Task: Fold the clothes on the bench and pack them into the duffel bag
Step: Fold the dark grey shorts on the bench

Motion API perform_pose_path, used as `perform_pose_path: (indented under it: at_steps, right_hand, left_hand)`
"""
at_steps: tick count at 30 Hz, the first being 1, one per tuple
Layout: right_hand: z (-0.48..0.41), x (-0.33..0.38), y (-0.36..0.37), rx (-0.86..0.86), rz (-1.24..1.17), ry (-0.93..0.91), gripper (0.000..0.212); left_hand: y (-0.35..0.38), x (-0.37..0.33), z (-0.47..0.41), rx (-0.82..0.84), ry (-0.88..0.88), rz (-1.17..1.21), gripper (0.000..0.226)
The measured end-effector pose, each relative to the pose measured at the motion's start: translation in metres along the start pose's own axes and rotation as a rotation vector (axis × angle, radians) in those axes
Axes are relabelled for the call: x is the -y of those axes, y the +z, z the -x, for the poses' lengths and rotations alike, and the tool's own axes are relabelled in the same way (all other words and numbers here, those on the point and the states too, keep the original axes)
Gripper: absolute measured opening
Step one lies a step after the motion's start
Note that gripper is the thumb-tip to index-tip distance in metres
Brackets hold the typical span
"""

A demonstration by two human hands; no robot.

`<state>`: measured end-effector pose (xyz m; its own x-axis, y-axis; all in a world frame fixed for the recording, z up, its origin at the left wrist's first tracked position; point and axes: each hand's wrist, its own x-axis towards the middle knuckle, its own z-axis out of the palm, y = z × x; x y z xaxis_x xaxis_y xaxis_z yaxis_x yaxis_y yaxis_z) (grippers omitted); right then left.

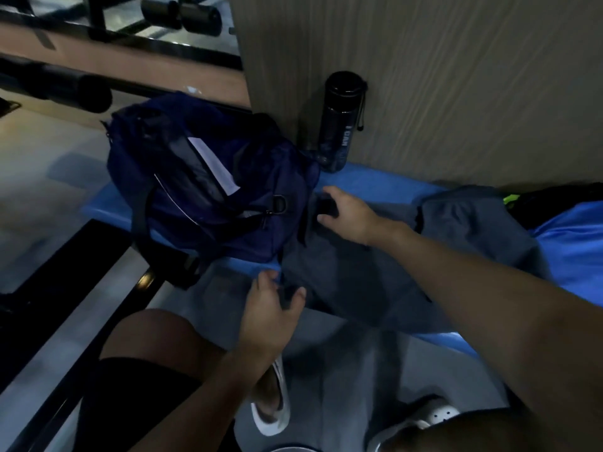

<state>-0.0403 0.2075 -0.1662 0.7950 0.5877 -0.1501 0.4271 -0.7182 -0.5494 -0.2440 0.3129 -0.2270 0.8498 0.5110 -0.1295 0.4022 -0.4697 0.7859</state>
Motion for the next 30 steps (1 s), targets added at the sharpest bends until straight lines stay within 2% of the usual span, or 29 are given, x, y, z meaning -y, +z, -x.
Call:
perform_pose_path:
  at_steps: [4, 6, 11, 13, 15, 17, 19, 22, 24, 27, 30]
  right_hand:
    - [-0.031, -0.002, 0.008, 0.103, -0.078, 0.072, 0.085]
    - [-0.042, -0.005, 0.011, 0.105, -0.099, 0.104, 0.084]
    - [-0.053, -0.002, 0.012, 0.047, -0.180, 0.157, 0.028]
    - [-0.052, -0.001, 0.005, 0.075, -0.174, 0.179, 0.027]
    - [-0.049, 0.001, -0.007, 0.075, -0.151, 0.167, 0.027]
    - [-0.043, 0.001, -0.022, 0.048, -0.124, 0.174, 0.034]
    - [-0.036, -0.003, -0.038, 0.043, -0.147, 0.186, 0.038]
    - [-0.028, -0.006, -0.059, 0.053, -0.235, 0.203, 0.023]
    - [-0.024, -0.011, -0.070, 0.028, -0.240, 0.210, 0.025]
    - [-0.013, -0.014, -0.085, 0.011, -0.243, 0.187, 0.007]
    - [-0.008, -0.011, -0.098, -0.023, -0.251, 0.171, 0.012]
  left_hand:
    - [0.003, -0.003, -0.009, 0.071, -0.260, 0.342, 0.048]
    - [0.008, -0.004, -0.011, 0.091, -0.319, 0.481, 0.046]
    - [0.014, -0.011, -0.011, 0.043, -0.362, 0.558, 0.035]
    - [0.011, -0.014, -0.013, 0.048, -0.387, 0.564, 0.033]
    - [0.007, -0.015, -0.016, 0.068, -0.405, 0.539, 0.020]
    - [-0.003, -0.019, -0.016, 0.106, -0.403, 0.534, 0.004]
    - [-0.009, -0.024, -0.013, 0.146, -0.374, 0.530, 0.013]
    - [-0.011, -0.034, -0.010, 0.152, -0.281, 0.522, 0.016]
    - [-0.010, -0.041, -0.008, 0.135, -0.241, 0.531, 0.015]
    - [-0.016, -0.052, -0.007, 0.095, -0.145, 0.501, 0.011]
    - [-0.028, -0.058, -0.009, 0.059, -0.081, 0.475, 0.013]
